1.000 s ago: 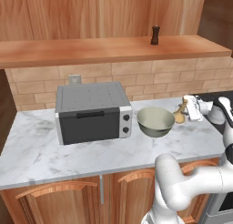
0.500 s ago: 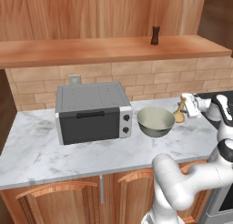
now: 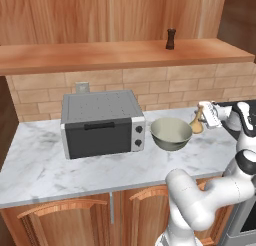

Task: Retrieve the bottle and the shaker from the cabinet and place them next to the mixing bowl on the counter. Then add garlic from the fridge to the mixing bowl.

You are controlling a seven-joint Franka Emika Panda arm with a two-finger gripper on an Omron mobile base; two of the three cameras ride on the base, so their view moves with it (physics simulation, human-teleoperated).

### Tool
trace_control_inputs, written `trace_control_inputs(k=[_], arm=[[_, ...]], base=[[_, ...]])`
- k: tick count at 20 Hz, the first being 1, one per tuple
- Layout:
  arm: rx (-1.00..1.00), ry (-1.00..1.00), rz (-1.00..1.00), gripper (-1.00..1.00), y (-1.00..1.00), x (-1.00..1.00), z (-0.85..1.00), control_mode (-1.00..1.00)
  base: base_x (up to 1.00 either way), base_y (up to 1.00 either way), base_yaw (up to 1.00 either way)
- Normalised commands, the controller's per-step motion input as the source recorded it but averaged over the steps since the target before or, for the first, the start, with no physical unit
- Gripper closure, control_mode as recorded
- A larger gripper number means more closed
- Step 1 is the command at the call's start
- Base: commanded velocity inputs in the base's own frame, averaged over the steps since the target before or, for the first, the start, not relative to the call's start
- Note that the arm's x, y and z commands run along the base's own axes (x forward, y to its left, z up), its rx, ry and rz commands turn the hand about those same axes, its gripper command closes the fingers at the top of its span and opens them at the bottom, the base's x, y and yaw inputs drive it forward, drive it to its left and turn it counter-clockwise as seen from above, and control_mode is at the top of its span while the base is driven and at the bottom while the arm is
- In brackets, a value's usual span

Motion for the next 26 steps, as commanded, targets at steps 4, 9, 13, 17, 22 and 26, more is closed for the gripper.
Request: trace_control_inputs(k=[4, 9, 13, 17, 22, 26], arm=[[0.00, -0.09, 0.00, -1.00, 0.00, -0.02, 0.00, -1.00], [-0.01, -0.05, 0.00, -1.00, 0.00, 0.00, 0.03, -1.00], [0.00, -0.13, 0.00, -1.00, 0.00, 0.00, 0.28, -1.00], [0.00, -0.15, 0.00, -1.00, 0.00, 0.00, 0.39, -1.00], [0.00, -0.15, 0.00, -1.00, 0.00, -0.01, 0.32, -1.00], [-0.01, -0.15, 0.00, -1.00, -0.03, -0.17, 0.30, -1.00]], base=[[0.00, 0.00, 0.00], [0.00, 0.00, 0.00], [0.00, 0.00, 0.00], [0.00, 0.00, 0.00], [0.00, 0.00, 0.00], [0.00, 0.00, 0.00]])
